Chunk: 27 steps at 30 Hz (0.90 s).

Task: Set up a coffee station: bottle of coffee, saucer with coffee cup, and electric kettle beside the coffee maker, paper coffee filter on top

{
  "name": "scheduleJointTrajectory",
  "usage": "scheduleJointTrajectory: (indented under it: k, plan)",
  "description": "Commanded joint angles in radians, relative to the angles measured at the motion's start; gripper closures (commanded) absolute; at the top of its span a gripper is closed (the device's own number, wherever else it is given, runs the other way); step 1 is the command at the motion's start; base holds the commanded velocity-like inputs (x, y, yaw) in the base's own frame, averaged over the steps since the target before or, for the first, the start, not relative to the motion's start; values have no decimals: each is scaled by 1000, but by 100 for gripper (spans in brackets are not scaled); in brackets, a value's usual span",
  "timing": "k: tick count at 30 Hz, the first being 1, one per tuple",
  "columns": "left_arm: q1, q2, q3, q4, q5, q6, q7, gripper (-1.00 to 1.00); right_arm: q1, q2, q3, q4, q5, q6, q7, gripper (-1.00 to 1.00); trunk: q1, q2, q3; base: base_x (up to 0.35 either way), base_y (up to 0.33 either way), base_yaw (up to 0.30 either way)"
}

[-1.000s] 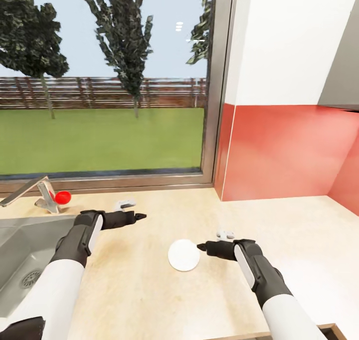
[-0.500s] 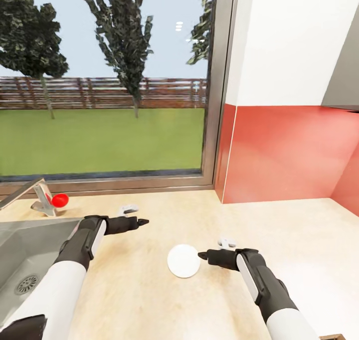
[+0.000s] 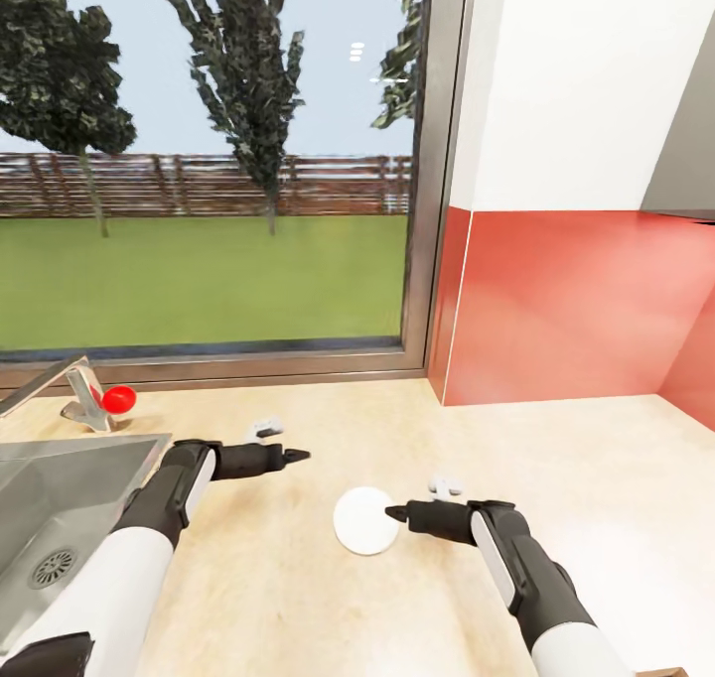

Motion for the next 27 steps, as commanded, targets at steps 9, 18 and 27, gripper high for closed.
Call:
scheduleJointTrajectory:
  k: [9,18,27]
  plan:
    - [18,-32,5,33,-9,2,-88,-100,21,6,1,60,-10,11,8,-100,1,-2,-3,0,0,0]
    - [23,-52,13,175,-7,-192,-84,-100,22,9,2,61,-10,11,8,-100,1,-2,-3,0,0,0]
    - [23,-55,19,233,13,-217,-82,-100,22,10,21,61,-10,11,8,-100,1,-2,-3,22,0,0]
